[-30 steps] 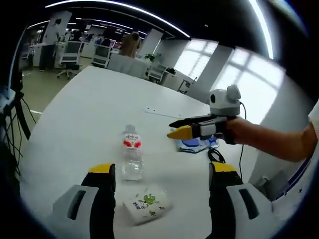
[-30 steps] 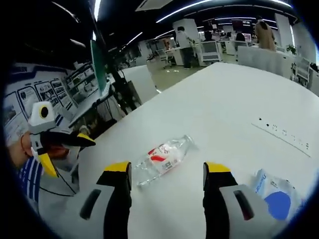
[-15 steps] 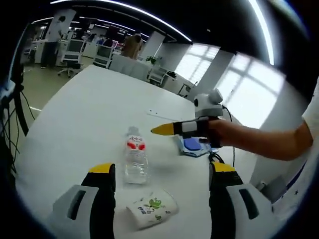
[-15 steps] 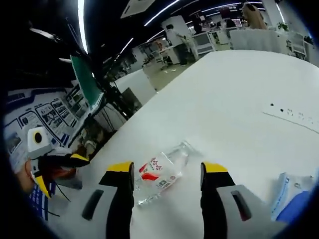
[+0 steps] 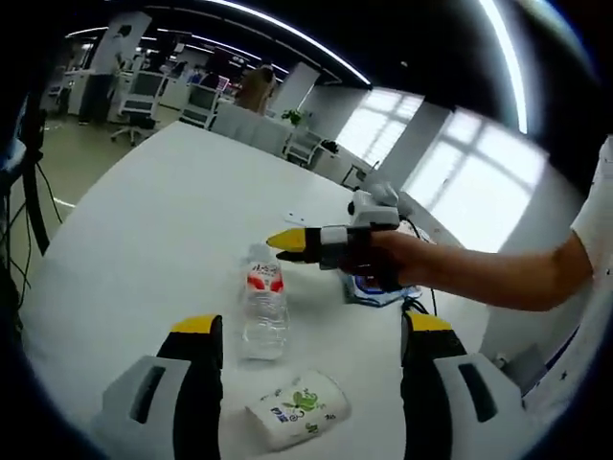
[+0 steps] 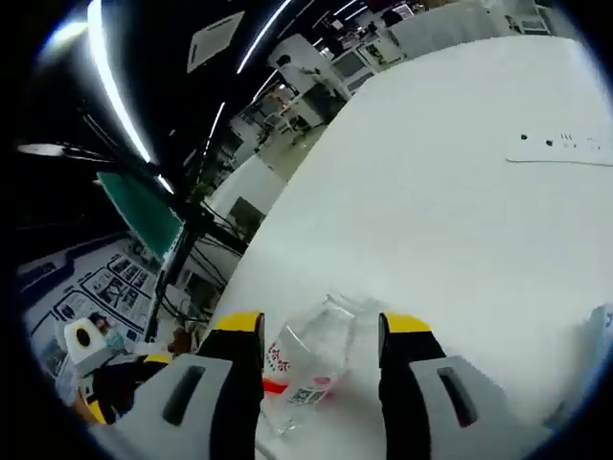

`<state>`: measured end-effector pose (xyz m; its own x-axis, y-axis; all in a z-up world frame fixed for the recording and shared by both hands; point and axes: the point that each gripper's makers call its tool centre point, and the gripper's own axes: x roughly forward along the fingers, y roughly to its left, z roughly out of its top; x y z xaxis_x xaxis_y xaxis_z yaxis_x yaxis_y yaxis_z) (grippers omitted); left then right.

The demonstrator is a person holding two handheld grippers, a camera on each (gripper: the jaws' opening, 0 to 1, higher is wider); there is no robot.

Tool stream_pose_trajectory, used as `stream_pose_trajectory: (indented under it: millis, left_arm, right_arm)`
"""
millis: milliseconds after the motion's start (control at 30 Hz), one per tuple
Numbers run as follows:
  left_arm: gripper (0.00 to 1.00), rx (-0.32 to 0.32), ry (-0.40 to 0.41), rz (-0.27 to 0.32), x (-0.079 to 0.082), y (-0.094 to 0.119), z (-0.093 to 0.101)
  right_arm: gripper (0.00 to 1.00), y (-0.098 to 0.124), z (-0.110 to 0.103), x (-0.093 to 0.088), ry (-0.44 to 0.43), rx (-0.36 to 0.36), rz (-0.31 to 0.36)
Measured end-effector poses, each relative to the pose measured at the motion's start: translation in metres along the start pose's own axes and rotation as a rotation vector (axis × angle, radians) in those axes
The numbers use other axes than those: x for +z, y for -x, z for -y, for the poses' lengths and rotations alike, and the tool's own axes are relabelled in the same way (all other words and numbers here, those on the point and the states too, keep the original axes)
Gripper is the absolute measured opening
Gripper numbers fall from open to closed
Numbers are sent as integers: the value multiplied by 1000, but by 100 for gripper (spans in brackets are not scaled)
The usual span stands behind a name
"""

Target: Arrange the tabletop items into an orderly group along one side of the table until the central work area is clear of visible clutter.

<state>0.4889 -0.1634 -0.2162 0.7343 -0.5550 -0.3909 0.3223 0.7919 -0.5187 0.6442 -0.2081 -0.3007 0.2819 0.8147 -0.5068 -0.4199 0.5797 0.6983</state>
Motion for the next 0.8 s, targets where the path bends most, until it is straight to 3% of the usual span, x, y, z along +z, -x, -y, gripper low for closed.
stream_pose_trajectory:
  millis: [67,200,533,800]
  left_arm:
    - [77,0,2,4,2,-1,-1]
    - [77,-5,0,10,5,-4,-3]
    - [76,-10,1,7,5,-8,-9]
    - [75,-17,5,7,5,-12,-14]
  right_arm:
    - [46,-2,3,1,-4,-1,0]
    - [43,-4,4,1,-95,31,1]
    - [42,-17,5,-1,-132,69,1]
    - [33,-22,4,-3,-159,109,1]
